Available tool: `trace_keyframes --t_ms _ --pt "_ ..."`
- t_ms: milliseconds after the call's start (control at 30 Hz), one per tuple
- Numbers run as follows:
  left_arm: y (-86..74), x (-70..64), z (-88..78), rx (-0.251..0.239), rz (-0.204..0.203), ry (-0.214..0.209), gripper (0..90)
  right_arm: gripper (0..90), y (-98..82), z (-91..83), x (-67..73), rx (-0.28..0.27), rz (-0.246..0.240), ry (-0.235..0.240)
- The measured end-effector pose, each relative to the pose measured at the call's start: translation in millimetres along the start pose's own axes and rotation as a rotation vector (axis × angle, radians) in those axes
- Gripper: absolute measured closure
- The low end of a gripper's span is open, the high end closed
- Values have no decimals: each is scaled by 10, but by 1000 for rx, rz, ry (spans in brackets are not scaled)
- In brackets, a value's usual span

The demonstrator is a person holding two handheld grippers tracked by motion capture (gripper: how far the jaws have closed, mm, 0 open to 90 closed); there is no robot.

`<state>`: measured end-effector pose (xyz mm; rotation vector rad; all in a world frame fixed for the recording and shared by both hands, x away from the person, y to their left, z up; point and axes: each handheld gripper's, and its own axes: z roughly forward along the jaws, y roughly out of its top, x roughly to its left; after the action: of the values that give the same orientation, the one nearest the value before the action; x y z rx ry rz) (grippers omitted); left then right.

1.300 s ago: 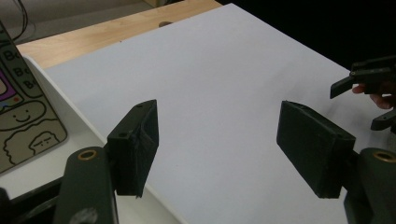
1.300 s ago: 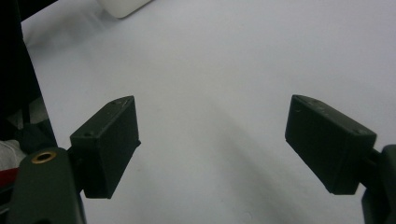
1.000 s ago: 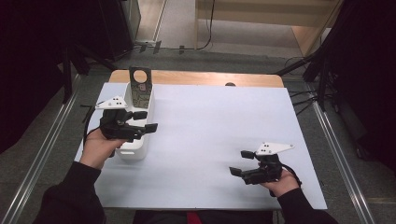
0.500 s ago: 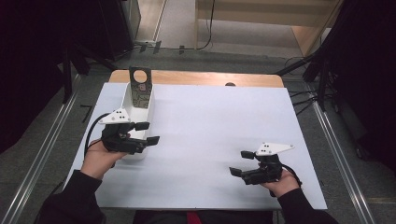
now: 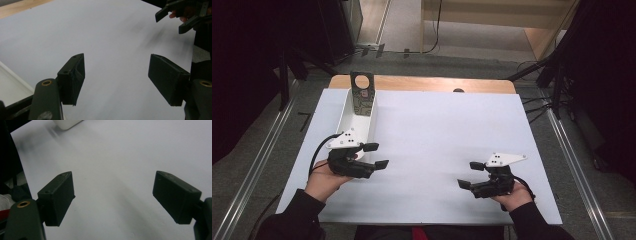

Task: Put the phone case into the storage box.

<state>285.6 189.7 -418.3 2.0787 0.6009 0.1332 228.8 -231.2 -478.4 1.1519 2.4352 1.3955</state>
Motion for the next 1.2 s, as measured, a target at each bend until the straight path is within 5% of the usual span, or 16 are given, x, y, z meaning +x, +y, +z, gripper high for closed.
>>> trace_keyframes --t_ms 1200 --pt "-338 -132 78 66 31 -40 292 166 2 3 9 1 -3 7"
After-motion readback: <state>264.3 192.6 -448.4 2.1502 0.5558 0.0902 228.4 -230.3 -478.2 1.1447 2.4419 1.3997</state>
